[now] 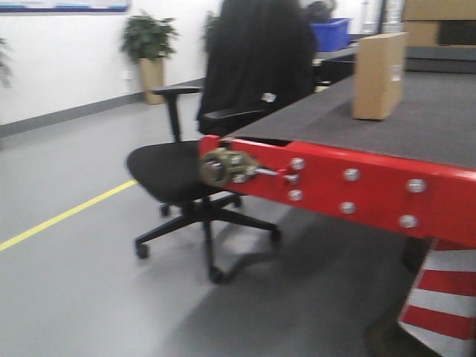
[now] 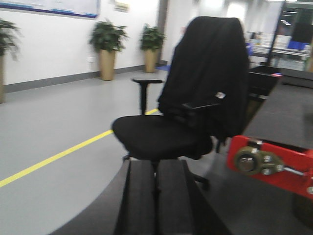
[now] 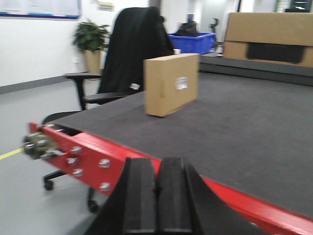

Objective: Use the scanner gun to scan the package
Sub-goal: 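Turn the base and approach the red table with box and scanner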

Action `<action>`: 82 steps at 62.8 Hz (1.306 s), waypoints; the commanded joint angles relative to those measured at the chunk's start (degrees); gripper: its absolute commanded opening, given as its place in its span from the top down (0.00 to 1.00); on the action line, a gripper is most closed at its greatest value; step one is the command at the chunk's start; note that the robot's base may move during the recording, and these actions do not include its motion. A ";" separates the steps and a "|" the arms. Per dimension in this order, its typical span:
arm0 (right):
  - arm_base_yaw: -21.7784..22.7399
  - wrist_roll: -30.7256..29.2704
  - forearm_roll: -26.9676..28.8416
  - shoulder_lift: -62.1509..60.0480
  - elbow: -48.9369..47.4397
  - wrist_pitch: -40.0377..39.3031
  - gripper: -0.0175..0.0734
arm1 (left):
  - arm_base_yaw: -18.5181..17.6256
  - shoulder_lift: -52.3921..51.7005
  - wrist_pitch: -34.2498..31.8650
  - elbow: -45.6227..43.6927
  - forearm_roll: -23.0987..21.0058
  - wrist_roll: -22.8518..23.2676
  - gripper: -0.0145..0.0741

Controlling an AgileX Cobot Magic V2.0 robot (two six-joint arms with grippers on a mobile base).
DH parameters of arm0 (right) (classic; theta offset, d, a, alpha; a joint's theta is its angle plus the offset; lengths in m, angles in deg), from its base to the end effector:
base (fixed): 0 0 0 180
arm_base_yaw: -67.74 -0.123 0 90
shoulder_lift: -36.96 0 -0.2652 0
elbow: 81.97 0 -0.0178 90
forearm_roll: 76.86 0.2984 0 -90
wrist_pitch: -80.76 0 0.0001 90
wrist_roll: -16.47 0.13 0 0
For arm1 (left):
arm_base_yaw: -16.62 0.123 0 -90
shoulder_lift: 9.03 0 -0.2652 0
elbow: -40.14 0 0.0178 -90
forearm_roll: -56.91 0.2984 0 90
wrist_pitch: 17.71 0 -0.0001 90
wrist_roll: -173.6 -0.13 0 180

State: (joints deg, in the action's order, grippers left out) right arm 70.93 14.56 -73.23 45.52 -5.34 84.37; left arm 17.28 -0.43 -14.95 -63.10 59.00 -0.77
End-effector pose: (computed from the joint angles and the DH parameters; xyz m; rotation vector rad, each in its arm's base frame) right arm 0.1634 -0.0086 0.2079 0.0631 1.5485 -0.0173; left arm 0.1637 0.0021 0.2087 -0.0578 1.5370 -0.0386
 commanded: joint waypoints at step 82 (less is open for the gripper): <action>0.32 -0.21 0.07 -0.19 -0.01 -1.12 0.99 | 0.30 -0.23 -0.67 -0.13 -0.14 -0.12 0.96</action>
State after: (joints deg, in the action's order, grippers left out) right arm 70.93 14.56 -73.23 45.52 -5.34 84.37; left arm 17.28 -0.43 -14.95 -63.10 59.00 -0.77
